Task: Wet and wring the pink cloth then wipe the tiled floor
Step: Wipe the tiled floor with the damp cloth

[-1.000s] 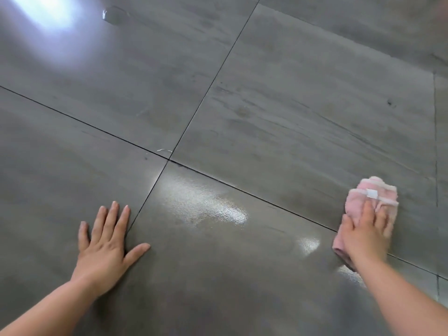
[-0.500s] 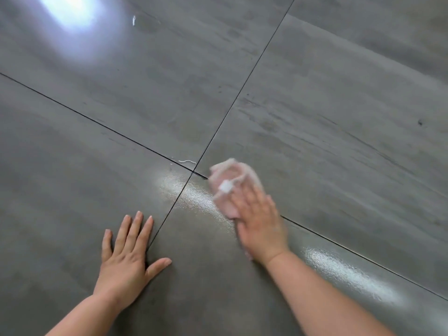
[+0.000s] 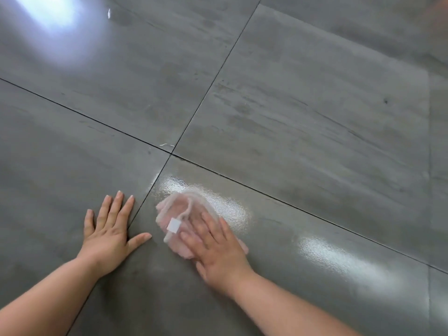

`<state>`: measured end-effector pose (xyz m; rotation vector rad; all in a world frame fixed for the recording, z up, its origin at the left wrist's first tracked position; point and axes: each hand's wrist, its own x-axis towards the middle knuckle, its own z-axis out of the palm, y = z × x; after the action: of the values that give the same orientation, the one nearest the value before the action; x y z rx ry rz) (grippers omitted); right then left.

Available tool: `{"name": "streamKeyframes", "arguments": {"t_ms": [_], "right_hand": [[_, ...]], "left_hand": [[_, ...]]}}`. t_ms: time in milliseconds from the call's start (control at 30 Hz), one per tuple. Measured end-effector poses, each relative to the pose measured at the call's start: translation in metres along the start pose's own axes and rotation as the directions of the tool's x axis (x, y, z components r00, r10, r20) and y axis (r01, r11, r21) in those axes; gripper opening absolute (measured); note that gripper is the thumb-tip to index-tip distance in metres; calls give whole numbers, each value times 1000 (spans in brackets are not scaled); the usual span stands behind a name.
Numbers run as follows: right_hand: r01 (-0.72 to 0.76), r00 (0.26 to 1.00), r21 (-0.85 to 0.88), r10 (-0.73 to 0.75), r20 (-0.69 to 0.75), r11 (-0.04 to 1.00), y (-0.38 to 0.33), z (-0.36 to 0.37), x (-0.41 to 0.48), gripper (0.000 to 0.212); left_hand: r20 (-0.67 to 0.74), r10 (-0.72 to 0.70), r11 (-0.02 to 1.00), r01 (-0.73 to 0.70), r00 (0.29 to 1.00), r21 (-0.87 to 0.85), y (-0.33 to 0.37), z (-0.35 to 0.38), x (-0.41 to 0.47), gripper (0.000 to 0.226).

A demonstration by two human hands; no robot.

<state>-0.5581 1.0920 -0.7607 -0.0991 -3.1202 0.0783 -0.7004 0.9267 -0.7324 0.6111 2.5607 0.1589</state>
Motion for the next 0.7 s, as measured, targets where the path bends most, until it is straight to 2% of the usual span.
{"name": "streamKeyframes", "arguments": {"t_ms": [33, 67, 100, 133, 167, 200, 233, 300, 333, 367, 400, 433, 467, 533, 600, 633, 667, 700], "right_hand": [[67, 997, 4, -67, 29, 998, 9, -2, -4, 62], [59, 997, 12, -59, 44, 998, 30, -4, -10, 61], [-20, 999, 28, 19, 44, 999, 56, -7, -20, 58], [-164, 986, 55, 161, 50, 985, 86, -8, -35, 54], [-339, 940, 72, 336, 52, 938, 120, -11, -56, 52], [-507, 862, 67, 504, 55, 859, 154, -16, -81, 53], [-666, 746, 50, 663, 67, 744, 183, -23, -109, 59], [-908, 419, 64, 896, 150, 414, 210, -41, -154, 75], [-957, 284, 109, 942, 181, 268, 212, -47, -165, 77], [-973, 207, 143, 962, 181, 183, 205, -47, -166, 74], [-976, 185, 143, 970, 161, 162, 190, -44, -159, 66], [-970, 225, 129, 966, 131, 208, 172, -38, -150, 58], [-940, 331, 112, 941, 72, 322, 151, -32, -138, 52], [-784, 614, 93, 789, -17, 613, 111, -23, -115, 53], [-518, 855, 65, 519, 5, 853, 81, -18, -103, 56], [-379, 925, 77, 378, 28, 922, 78, -17, -103, 57], [-278, 961, 97, 275, 39, 956, 85, -19, -105, 56], [-256, 966, 102, 252, 52, 961, 100, -18, -114, 56]], "left_hand": [[18, -21, 1000, 21, 1000, -1, 3, -1, -2, 91], [40, -41, 999, 41, 998, -2, 5, -2, -3, 85], [63, -52, 999, 53, 997, 1, 8, -5, -4, 84], [76, -60, 998, 60, 995, 0, 11, -8, -5, 84], [73, -62, 998, 62, 995, -2, 14, -11, -5, 84], [70, -61, 998, 61, 996, 4, 15, -14, -3, 84], [72, -61, 998, 60, 996, 14, 18, -18, -2, 83], [76, -53, 997, 49, 996, 61, 26, -25, -2, 79], [83, -22, 994, 13, 996, 107, 34, -26, -4, 79], [100, 34, 987, -49, 994, 150, 44, -26, -6, 79], [131, 99, 977, -121, 986, 173, 57, -24, -8, 81], [171, 162, 966, -192, 972, 175, 73, -21, -12, 83], [219, 216, 953, -255, 951, 166, 90, -16, -15, 85], [311, 298, 921, -357, 902, 154, 127, -9, -17, 91], [360, 323, 910, -392, 875, 137, 162, -4, -13, 96], [364, 314, 915, -382, 877, 130, 176, -2, -11, 98], [363, 301, 921, -367, 882, 127, 185, 1, -10, 102], [369, 285, 922, -359, 885, 147, 189, 3, -10, 106]]}}
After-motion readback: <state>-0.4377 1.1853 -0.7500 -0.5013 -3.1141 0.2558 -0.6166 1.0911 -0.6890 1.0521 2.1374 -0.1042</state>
